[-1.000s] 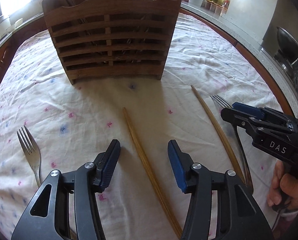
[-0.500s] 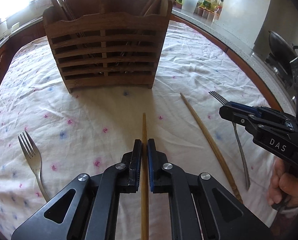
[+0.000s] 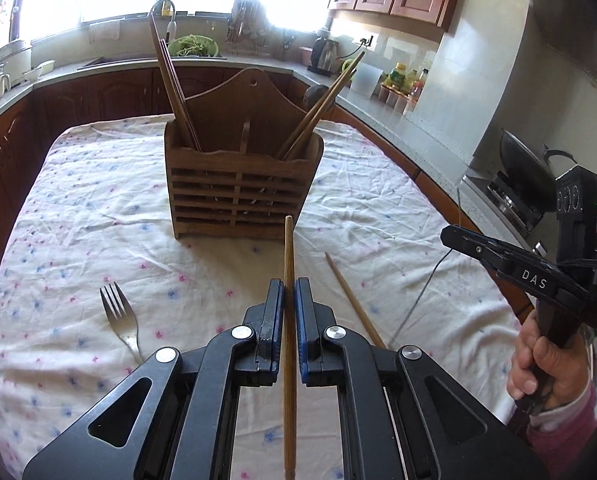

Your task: Organize utensils

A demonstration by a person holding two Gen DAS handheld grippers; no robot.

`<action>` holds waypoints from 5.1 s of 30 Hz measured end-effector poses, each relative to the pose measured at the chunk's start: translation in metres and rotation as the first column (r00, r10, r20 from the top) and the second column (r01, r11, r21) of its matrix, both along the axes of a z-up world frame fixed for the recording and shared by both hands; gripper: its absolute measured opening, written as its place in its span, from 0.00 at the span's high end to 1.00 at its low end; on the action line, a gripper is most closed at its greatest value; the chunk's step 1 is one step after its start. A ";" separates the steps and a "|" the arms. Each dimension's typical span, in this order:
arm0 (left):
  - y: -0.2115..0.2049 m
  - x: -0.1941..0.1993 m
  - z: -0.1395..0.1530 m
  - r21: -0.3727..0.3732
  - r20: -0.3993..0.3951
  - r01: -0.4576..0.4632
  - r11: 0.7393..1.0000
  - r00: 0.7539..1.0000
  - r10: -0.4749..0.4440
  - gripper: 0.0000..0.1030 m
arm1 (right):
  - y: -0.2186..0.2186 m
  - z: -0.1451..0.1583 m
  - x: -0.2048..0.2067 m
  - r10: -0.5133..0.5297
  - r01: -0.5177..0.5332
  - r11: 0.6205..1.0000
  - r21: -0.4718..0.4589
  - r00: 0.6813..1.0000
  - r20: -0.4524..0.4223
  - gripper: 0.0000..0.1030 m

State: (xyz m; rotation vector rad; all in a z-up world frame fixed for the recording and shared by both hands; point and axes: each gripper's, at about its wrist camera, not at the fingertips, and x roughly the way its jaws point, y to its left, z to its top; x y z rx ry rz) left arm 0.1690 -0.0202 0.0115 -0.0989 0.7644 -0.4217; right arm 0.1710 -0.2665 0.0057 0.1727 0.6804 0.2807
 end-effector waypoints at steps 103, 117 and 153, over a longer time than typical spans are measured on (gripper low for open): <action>0.058 0.131 0.052 -0.117 0.307 -0.222 0.968 0.919 0.248 0.94 | 0.095 0.015 0.146 0.139 -0.140 0.990 0.006 0.987 0.085 0.78; 0.060 0.114 0.059 -0.143 0.306 -0.224 0.964 0.916 0.258 0.74 | 0.088 0.025 0.136 0.129 -0.133 0.991 0.032 0.986 0.106 0.66; 0.072 -0.020 0.023 -0.119 0.220 -0.341 0.932 0.907 0.360 0.07 | 0.036 0.019 0.011 0.040 -0.068 0.987 0.145 0.982 0.187 0.10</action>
